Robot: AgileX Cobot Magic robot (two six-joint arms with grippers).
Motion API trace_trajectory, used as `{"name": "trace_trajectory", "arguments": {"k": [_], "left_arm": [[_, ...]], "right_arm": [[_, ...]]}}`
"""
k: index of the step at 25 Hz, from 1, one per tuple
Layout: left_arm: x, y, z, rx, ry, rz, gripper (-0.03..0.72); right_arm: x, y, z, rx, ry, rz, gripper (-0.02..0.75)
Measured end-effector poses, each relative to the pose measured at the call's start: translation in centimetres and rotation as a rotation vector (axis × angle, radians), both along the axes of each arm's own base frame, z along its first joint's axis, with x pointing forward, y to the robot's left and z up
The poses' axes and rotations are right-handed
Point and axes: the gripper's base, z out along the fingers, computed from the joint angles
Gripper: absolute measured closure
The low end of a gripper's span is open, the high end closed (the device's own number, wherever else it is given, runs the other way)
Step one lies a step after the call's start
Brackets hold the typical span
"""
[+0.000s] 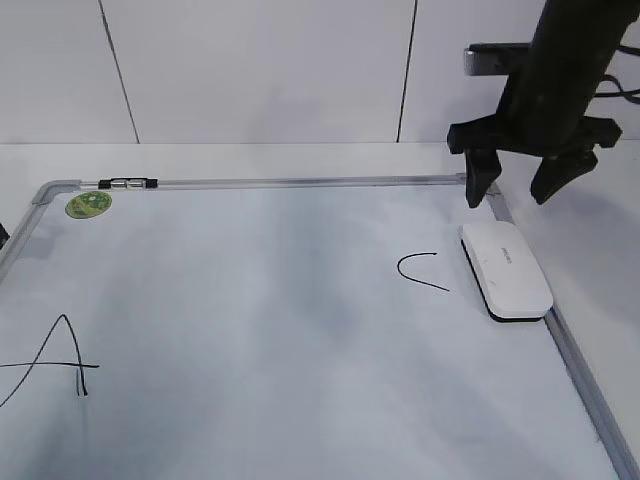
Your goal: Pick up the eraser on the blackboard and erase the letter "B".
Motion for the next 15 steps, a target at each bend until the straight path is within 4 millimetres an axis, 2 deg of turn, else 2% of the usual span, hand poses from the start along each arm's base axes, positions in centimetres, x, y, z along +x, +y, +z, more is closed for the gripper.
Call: {"name": "trace_trajectory", "arguments": {"k": [8, 10, 15], "left_arm": [[0.0, 0.0, 0.0, 0.000, 0.001, 0.000, 0.638], [0.0, 0.0, 0.0, -0.001, 0.000, -0.001, 0.597], [0.6, 0.1, 0.3, -0.014, 0.005, 0.004, 0.409]], "right_arm": [[-3.4, -0.6, 5.4, 0.042, -0.107, 0.026, 0.169], [-4.3, -0.7, 6.4, 0.046, -0.130, 0.027, 0.169], [-5.7, -1.1, 8.8, 0.058, -0.191, 0.030, 0.169]]}}
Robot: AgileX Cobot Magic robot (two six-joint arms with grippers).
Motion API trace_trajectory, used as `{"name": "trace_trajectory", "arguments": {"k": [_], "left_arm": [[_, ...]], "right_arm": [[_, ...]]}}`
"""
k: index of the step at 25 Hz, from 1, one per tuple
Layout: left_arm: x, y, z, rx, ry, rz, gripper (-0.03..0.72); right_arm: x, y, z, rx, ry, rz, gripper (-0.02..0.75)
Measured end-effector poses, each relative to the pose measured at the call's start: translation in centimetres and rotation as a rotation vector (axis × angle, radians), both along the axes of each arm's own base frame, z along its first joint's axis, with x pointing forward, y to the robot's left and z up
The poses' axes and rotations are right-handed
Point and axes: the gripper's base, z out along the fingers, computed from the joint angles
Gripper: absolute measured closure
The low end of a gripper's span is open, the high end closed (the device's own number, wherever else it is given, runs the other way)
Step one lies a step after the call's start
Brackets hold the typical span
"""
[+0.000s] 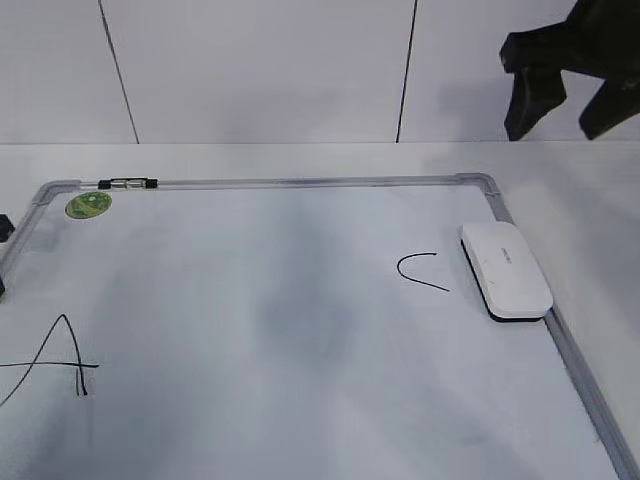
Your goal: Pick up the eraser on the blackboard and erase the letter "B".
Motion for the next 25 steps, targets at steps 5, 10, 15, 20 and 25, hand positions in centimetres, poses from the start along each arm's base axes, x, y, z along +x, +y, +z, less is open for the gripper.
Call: {"name": "trace_trajectory", "arguments": {"k": [5, 10, 15, 20, 25], "left_arm": [[1.3, 0.0, 2.5, -0.023, -0.004, -0.010, 0.379], [2.4, 0.0, 5.0, -0.026, -0.027, -0.012, 0.395], [2.5, 0.0, 5.7, -0.025, -0.042, -0.004, 0.412], [0.9, -0.2, 7.6, -0.022, -0.069, -0.004, 0.414], [-2.4, -0.7, 9.0, -0.022, -0.067, -0.004, 0.416]], "right_arm": [[-1.3, -0.2, 1.7, 0.020, -0.041, 0.000, 0.169], [-3.1, -0.4, 2.5, 0.039, -0.051, 0.001, 0.170], [-5.1, -0.8, 3.4, 0.056, -0.068, 0.003, 0.170], [-7.7, -1.3, 3.4, 0.068, -0.064, 0.003, 0.170], [-11.4, -2.1, 3.1, 0.070, -0.066, 0.004, 0.170]]}}
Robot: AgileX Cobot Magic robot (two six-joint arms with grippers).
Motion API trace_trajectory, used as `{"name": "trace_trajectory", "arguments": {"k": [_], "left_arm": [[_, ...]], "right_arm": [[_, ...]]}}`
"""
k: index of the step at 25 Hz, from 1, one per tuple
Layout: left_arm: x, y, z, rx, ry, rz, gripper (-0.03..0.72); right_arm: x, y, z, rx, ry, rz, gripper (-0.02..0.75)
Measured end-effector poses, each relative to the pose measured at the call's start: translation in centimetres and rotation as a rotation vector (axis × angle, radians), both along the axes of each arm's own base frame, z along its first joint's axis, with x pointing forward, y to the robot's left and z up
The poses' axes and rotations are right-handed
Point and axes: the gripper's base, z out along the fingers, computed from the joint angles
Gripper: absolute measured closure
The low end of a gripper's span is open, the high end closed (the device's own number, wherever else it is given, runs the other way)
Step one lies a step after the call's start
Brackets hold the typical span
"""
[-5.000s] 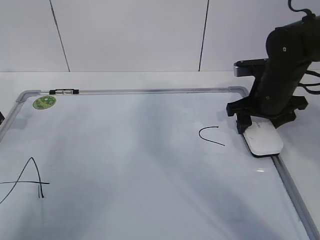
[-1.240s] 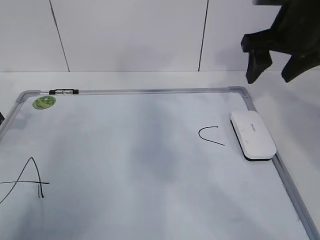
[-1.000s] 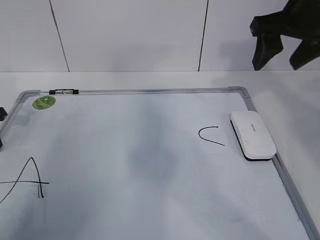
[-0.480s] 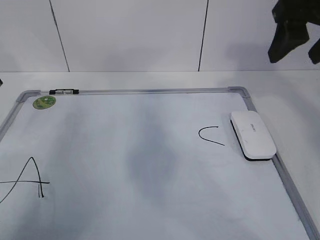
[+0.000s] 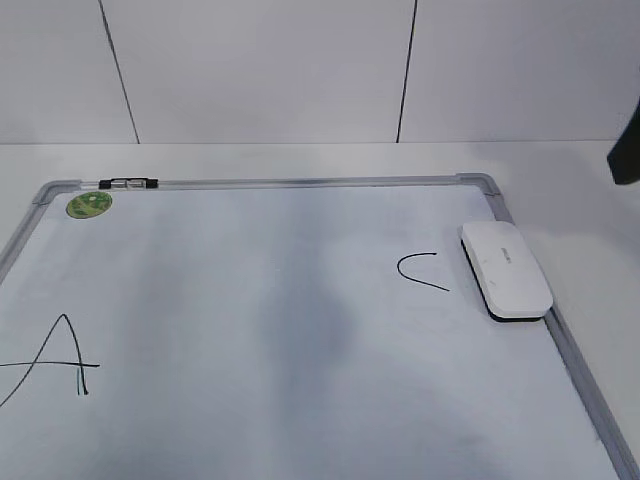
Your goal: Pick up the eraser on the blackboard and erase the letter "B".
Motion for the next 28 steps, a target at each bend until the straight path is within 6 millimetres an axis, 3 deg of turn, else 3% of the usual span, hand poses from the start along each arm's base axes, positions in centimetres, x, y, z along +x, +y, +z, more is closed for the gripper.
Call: {"name": "trace_trajectory", "arguments": {"k": [12, 18, 28], "left_arm": [[-7.6, -1.1, 4.7, 0.018, -0.116, -0.002, 0.452], [-11.1, -1.6, 7.0, 0.032, -0.212, -0.009, 0.454], [-18.4, -2.3, 7.9, 0.088, -0.348, -0.014, 0.454]], "right_arm": [[-5.8, -2.1, -1.8, -0.089, -0.022, -0.009, 0.171], [-10.0, -3.1, -2.8, -0.088, -0.066, -0.013, 0.171], [-15.2, -4.9, -4.9, -0.133, -0.165, -0.030, 0.171]]}}
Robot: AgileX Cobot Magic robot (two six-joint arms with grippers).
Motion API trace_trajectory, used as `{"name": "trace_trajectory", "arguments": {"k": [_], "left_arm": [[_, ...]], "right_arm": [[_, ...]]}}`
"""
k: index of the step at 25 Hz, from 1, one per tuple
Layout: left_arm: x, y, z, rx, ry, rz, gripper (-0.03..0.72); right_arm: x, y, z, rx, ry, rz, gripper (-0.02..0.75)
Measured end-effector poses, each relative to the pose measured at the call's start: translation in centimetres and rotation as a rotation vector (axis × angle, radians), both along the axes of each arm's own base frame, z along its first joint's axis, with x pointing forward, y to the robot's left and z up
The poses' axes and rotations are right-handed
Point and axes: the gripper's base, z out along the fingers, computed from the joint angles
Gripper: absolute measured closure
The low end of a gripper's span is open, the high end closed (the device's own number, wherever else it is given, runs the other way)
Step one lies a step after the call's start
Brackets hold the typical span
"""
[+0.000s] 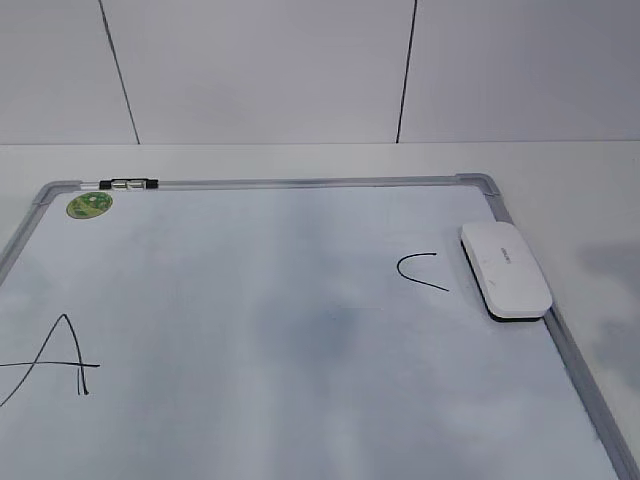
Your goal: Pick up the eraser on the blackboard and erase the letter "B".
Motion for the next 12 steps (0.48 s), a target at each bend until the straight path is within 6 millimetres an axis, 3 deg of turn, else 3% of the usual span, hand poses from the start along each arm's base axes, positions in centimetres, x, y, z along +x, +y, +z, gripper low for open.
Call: {"name": "trace_trajectory", "arguments": {"k": [12], "left_arm": [[-7.3, -0.9, -2.8, 0.066, -0.269, -0.013, 0.454]], "right_arm": [[-1.9, -1.0, -3.0, -0.070, 0.001, -0.016, 0.171]]}}
